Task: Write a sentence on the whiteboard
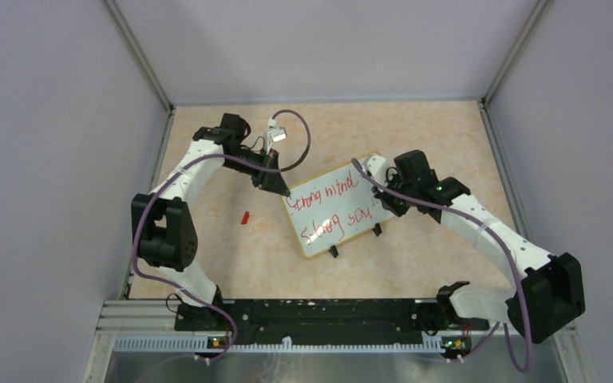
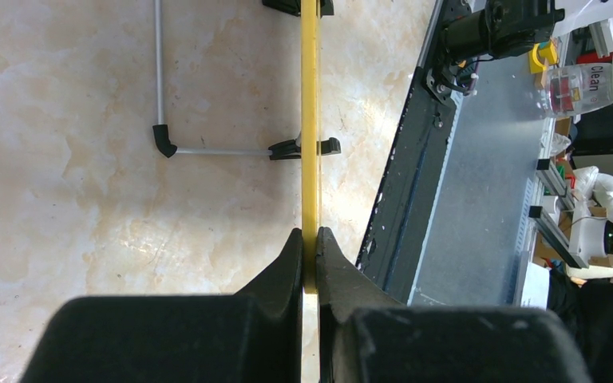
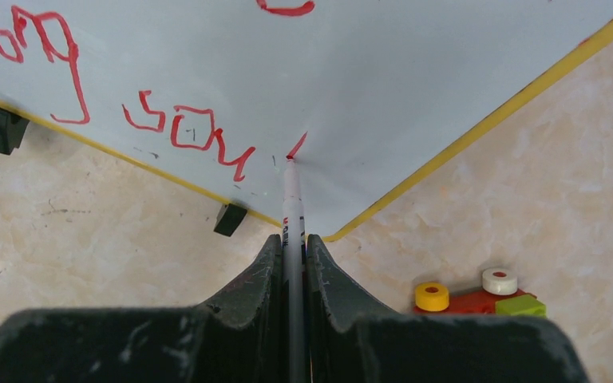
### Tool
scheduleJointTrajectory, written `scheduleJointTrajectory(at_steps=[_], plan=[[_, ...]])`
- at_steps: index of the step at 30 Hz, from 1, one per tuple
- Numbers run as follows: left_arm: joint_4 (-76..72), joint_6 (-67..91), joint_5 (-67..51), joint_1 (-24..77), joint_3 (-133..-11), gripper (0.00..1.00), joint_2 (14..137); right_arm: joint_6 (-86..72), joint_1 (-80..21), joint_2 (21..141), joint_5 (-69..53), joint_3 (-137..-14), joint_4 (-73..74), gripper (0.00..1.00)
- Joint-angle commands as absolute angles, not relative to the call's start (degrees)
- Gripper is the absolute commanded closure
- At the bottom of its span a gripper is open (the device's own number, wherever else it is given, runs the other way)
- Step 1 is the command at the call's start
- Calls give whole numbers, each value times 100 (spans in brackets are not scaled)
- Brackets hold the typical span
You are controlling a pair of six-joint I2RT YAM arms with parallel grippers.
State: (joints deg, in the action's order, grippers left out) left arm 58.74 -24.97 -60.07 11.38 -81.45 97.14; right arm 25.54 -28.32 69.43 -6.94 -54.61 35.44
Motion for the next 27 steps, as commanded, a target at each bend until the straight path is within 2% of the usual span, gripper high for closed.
scheduleJointTrajectory(at_steps=[1, 6, 16, 27], plan=[[5821, -2636, -5959, 1134, -8310, 100, 9743, 2611, -2777, 6750, -736, -5204, 3420, 100], [5783, -2619, -5963, 1134, -8262, 100, 9720, 2617, -2777, 6619, -678, -5026, 3483, 100], [5786, -2617, -5985, 1134, -8265, 100, 9713, 2738, -2777, 6529, -451, -5703, 3852, 100], [5783, -2619, -5968, 1134, -8233, 100, 9689, 2794, -2777, 6675, -369, -5267, 3527, 100]])
